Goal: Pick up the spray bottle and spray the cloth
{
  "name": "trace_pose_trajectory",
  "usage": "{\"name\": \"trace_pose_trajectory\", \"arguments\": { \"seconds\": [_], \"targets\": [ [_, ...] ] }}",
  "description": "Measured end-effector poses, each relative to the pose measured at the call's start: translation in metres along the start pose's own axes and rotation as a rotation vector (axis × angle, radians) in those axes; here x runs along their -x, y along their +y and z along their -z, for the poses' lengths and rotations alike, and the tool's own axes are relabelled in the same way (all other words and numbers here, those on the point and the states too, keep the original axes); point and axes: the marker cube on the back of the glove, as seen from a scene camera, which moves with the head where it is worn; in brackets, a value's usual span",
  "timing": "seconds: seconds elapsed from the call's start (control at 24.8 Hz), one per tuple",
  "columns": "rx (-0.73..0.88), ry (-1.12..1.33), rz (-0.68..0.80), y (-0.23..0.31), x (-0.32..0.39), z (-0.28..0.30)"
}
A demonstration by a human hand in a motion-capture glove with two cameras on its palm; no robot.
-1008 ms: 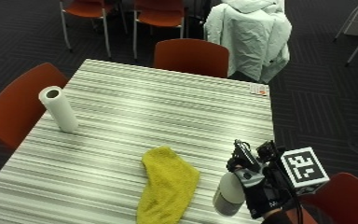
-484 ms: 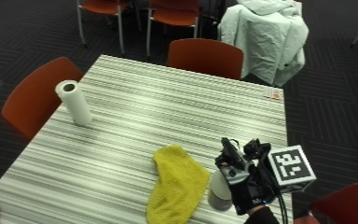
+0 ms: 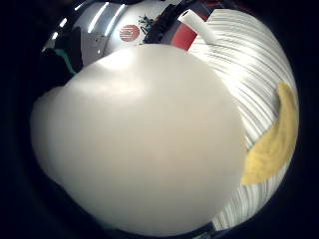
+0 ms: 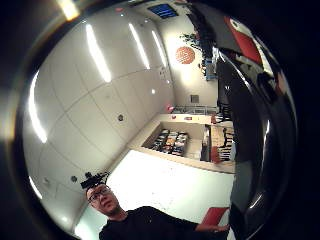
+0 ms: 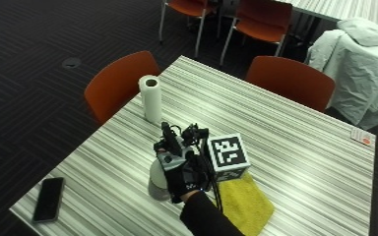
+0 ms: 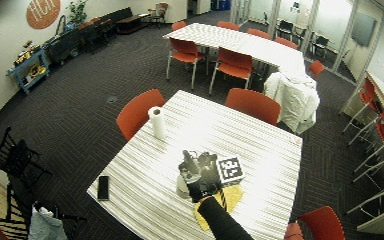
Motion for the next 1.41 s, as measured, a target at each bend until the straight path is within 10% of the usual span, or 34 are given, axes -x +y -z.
{"name": "trace_pose_trajectory", "arguments": {
  "seconds": [1.41],
  "targets": [
    [-0.034,0.135,-0.095,0.030,-0.091,-0.036]
  ]
}}
